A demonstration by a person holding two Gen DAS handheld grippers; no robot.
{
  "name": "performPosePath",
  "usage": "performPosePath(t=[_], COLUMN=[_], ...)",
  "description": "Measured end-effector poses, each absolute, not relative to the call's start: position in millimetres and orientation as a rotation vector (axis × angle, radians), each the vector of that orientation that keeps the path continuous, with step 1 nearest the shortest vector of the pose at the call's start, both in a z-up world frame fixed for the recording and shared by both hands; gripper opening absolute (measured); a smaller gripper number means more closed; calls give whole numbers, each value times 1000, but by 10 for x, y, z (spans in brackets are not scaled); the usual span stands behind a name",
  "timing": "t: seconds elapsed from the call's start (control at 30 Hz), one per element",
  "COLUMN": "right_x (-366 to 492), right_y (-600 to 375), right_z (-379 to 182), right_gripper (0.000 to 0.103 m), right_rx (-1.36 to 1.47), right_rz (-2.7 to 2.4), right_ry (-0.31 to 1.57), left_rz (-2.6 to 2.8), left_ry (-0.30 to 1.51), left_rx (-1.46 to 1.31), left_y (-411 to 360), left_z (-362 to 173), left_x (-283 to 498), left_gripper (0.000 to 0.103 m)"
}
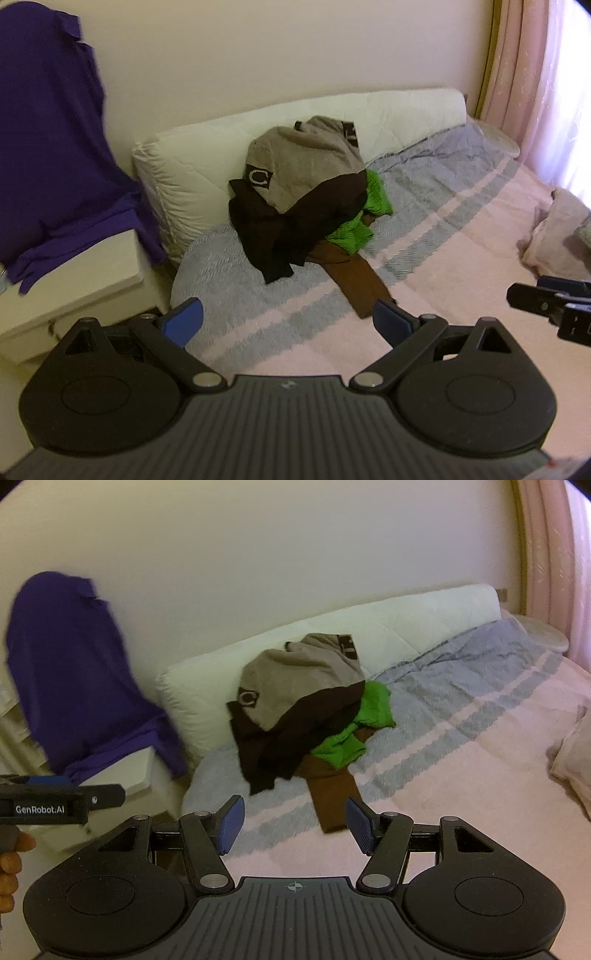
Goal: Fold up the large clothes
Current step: 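Grasp the grey-and-black sweatshirt with both grippers from the pile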
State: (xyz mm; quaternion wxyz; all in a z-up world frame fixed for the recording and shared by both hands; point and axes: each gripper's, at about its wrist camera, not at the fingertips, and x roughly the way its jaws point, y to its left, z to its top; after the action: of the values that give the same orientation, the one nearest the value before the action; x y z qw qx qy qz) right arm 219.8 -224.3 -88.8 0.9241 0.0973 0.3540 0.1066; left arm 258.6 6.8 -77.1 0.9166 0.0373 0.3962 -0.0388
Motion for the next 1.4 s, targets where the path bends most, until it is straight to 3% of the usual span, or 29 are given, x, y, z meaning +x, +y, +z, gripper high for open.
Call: performPosePath(t=[0.4, 0.77, 1.0, 1.3, 1.33, 1.37, 1.4], right_x=[4401, 6150, 7002, 7767, 7825, 7862, 7864], right_y=[-1688, -1509, -1485, -1353, -1337, -1324, -1316], right_z=[-1467, -2185, -2607, -2900, -2949, -2986, -3008], right_gripper=[58, 58, 58, 58, 58, 57, 35], right_rx=[183, 103, 56, -91, -109, -115, -116], right_rz=[104, 99, 109, 149, 160, 185, 210], right_ry=[708, 755, 746, 670, 674, 677, 672], left_rz=[-181, -271, -274, -306, -312, -321, -319], left_ry=[811, 823, 823, 808, 805, 801, 797], left_rx=[152, 91, 78, 27, 23, 24, 28], left_y=[674, 630, 532, 453, 442, 431, 426], left_z=[-1304, -2052, -2470, -2739, -2756, -2772, -2777], left_x=[4925, 6787, 7589, 7996, 8008, 8010, 8004], left_gripper=[94, 88, 88, 86, 85, 73, 53])
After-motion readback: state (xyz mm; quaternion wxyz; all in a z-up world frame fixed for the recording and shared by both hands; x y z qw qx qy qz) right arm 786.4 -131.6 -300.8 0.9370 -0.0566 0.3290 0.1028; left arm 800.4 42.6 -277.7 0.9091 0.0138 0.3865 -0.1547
